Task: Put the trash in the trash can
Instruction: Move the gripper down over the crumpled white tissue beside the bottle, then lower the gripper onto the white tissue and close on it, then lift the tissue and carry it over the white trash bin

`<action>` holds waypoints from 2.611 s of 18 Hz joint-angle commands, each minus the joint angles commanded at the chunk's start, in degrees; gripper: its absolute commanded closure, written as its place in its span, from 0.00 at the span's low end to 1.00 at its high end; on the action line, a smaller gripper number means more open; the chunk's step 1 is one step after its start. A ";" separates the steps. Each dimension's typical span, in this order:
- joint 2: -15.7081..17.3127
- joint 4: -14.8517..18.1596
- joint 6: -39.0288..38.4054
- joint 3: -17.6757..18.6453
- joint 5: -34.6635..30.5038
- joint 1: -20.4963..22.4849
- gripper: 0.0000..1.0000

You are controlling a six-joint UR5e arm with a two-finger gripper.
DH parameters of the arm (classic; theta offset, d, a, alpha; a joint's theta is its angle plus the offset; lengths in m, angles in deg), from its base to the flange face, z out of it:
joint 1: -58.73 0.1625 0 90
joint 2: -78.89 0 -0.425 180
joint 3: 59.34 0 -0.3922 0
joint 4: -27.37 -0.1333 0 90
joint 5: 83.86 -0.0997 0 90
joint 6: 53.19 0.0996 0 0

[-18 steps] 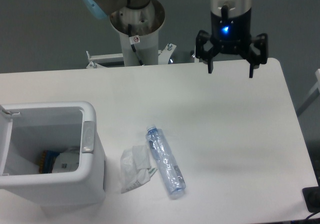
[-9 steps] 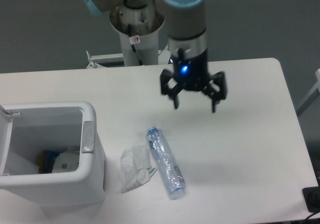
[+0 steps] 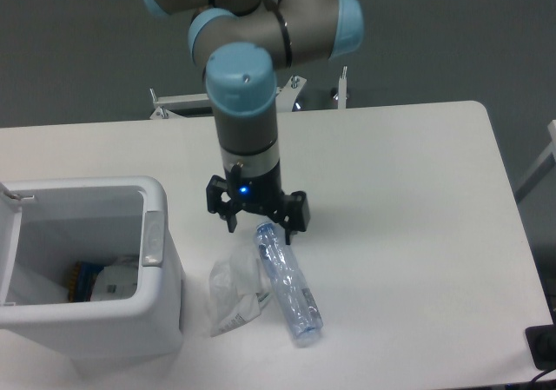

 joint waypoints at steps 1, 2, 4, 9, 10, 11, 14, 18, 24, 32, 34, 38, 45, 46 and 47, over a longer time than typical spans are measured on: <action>-0.44 -1.93 0.36 1.41 2.55 0.09 0.00; -1.23 -3.08 1.14 2.55 3.96 0.09 0.00; -3.94 -4.93 1.77 3.53 3.98 0.09 0.00; -6.68 -6.35 1.77 3.79 3.89 -0.18 0.00; -7.12 -6.43 1.85 3.71 3.80 -0.18 0.00; -7.38 -6.78 1.77 3.62 3.80 -0.18 0.00; -8.27 -8.54 1.41 3.53 3.71 -0.18 0.27; -8.09 -8.37 0.19 3.09 3.02 -0.26 1.00; -7.83 -8.37 -0.78 2.74 2.48 -0.26 1.00; -7.74 -8.37 -5.96 -5.50 3.10 0.17 1.00; -8.35 -8.28 -8.42 -11.38 3.45 1.31 1.00; -8.27 -8.28 -13.42 -18.60 10.64 5.18 1.00; 2.18 -7.67 -27.83 -21.26 21.82 7.48 1.00; 3.24 -7.58 -29.42 -20.82 22.08 7.04 1.00; 5.34 -7.58 -30.22 -20.03 22.34 5.73 1.00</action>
